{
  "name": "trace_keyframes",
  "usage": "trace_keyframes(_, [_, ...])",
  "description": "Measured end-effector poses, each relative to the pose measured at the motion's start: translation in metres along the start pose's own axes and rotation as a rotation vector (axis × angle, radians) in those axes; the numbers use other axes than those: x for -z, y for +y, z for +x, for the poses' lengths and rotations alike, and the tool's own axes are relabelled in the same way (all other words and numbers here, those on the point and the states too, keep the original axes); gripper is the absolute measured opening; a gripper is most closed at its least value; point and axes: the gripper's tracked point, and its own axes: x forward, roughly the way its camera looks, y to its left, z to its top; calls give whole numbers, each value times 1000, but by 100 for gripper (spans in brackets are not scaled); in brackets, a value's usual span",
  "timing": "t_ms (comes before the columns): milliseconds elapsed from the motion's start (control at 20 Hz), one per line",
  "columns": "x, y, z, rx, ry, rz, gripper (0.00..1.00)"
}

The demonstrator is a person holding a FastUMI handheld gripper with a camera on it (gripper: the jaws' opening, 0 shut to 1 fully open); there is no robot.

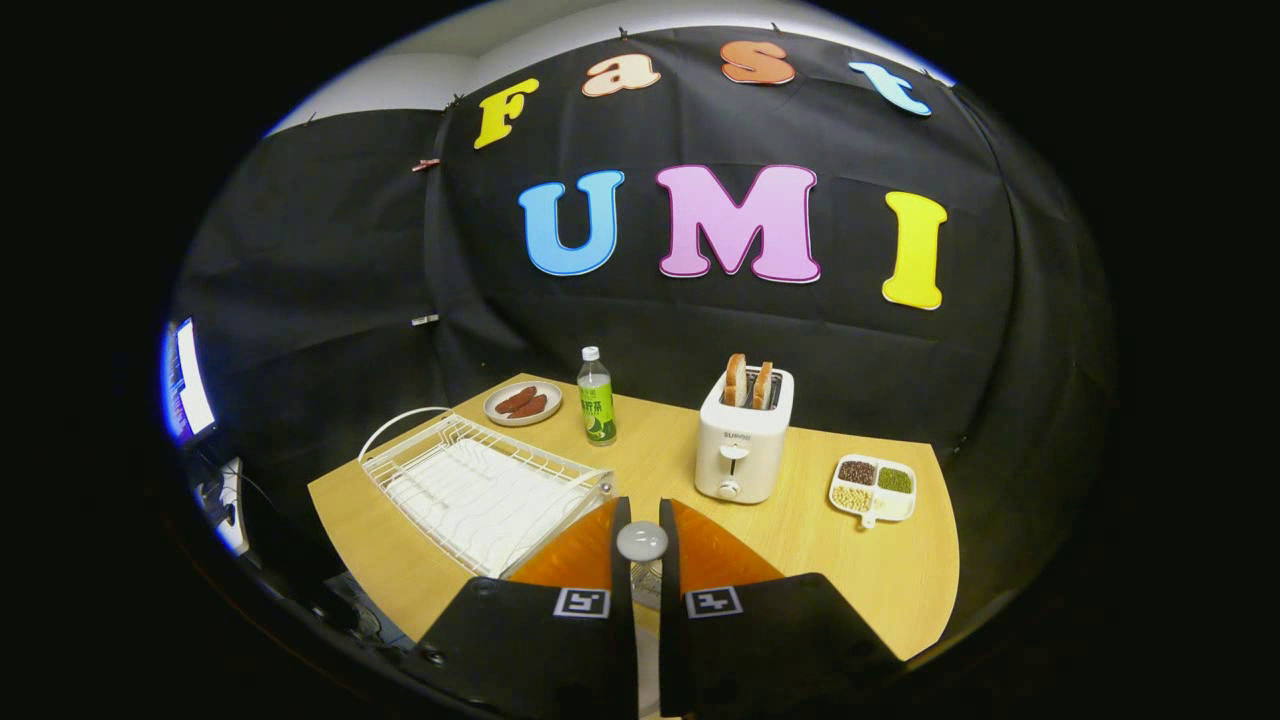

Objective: Take the plate from the dish rack, then take the spoon from the basket and place it into the plate.

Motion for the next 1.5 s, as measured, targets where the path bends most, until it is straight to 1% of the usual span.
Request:
trace_keyframes(250, [64, 30, -7, -3, 80, -59, 13])
trace_keyframes(400, [107, 35, -1, 18, 137, -78, 13])
trace_keyframes(550, [134, 39, 5, 22, 178, -85, 13])
trace_keyframes(750, [142, 47, 4, 7, 173, -108, 16])
trace_keyframes(800, [150, 52, 4, -13, 199, -99, 17])
trace_keyframes(850, [154, 57, 3, -26, 215, -96, 21])
trace_keyframes(950, [152, 56, 1, -17, 221, -105, 24])
trace_keyframes(1200, [153, 53, 0, -7, 262, -69, 25])
trace_keyframes(1300, [159, 56, -2, -18, 308, -26, 27])
trace_keyframes(1350, [161, 60, -2, -35, 322, 8, 33])
trace_keyframes(1500, [144, 70, -12, -46, 310, 59, 74])
